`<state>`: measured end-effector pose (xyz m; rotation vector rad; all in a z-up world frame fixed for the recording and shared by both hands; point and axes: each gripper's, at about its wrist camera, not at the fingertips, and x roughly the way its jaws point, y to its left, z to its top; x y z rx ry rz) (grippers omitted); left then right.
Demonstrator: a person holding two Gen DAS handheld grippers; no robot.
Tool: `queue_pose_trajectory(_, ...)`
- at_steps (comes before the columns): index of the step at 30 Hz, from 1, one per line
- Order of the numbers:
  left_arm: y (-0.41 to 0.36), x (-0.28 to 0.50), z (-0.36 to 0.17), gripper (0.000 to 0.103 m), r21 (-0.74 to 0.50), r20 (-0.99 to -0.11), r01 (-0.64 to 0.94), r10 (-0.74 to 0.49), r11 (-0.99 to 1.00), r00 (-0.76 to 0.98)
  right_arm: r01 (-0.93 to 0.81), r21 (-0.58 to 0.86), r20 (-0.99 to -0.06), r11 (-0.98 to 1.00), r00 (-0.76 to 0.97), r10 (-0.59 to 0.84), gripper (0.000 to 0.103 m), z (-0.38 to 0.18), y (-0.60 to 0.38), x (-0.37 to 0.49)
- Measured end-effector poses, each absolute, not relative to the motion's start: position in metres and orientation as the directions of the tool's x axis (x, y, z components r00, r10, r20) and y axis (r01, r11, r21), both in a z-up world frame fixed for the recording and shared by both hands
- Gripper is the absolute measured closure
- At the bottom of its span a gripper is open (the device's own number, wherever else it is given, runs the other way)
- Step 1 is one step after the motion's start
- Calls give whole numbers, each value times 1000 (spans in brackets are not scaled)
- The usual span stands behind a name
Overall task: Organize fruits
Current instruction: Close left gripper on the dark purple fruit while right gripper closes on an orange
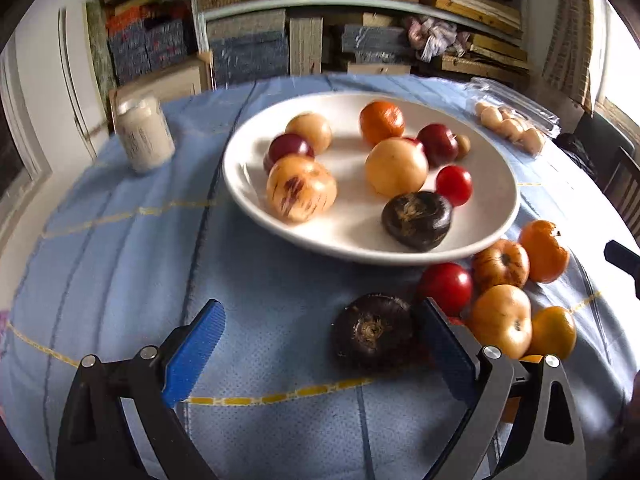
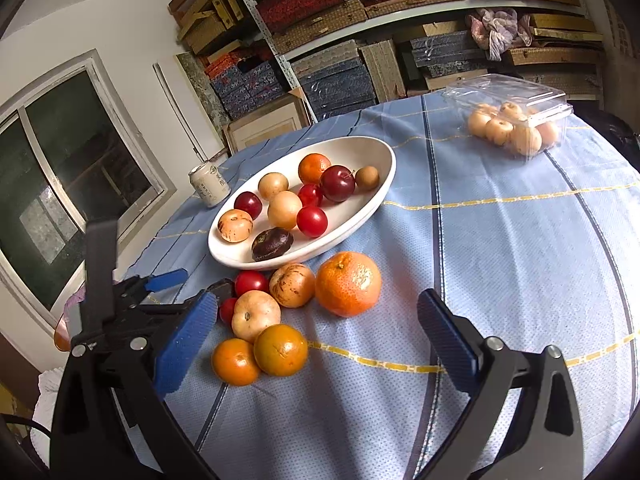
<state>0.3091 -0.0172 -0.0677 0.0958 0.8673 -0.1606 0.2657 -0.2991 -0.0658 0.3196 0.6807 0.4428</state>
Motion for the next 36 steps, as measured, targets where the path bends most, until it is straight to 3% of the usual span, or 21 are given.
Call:
queue_pose_trajectory(4, 3, 309, -71, 3, 9, -792, 146, -82, 989, 605, -289, 426, -537, 857, 681, 497, 5, -67, -298, 267)
queue_pose_trajectory(14, 2, 291, -60, 4, 92, -727, 187, -63, 978, 683, -298, 429, -538, 853, 674, 506, 5, -69, -295, 267)
queue_pose_trajectory(17, -6, 291, -60, 15, 102, -718, 208, -73, 973, 692, -305, 424, -538, 853, 673, 507, 5, -69, -293, 266)
queue_pose_trajectory(19, -9, 295, -62, 29, 97, -727, 225, -85, 970, 681, -309, 420, -541, 853, 669, 509, 5, -69, -291, 266)
queue_pose_trajectory(26, -10, 296, -66, 39, 41, -747, 257, -141, 966, 650, -318, 419, -544, 850, 662, 516, 5, -70, -288, 265)
queue_pose_trajectory(27, -10, 296, -67, 45, 36, -748, 260, -146, 965, 648, -318, 419, -545, 850, 661, 516, 5, -70, -288, 265)
queue_pose_trajectory(28, -10, 296, -67, 57, 29, -749, 262, -153, 965, 645, -319, 417, -546, 851, 660, 516, 5, -71, -288, 265)
queue_pose_trajectory(36, -2, 293, -65, 59, -7, -742, 252, -174, 968, 647, -350, 385, -562, 854, 645, 518, 5, -71, -282, 264)
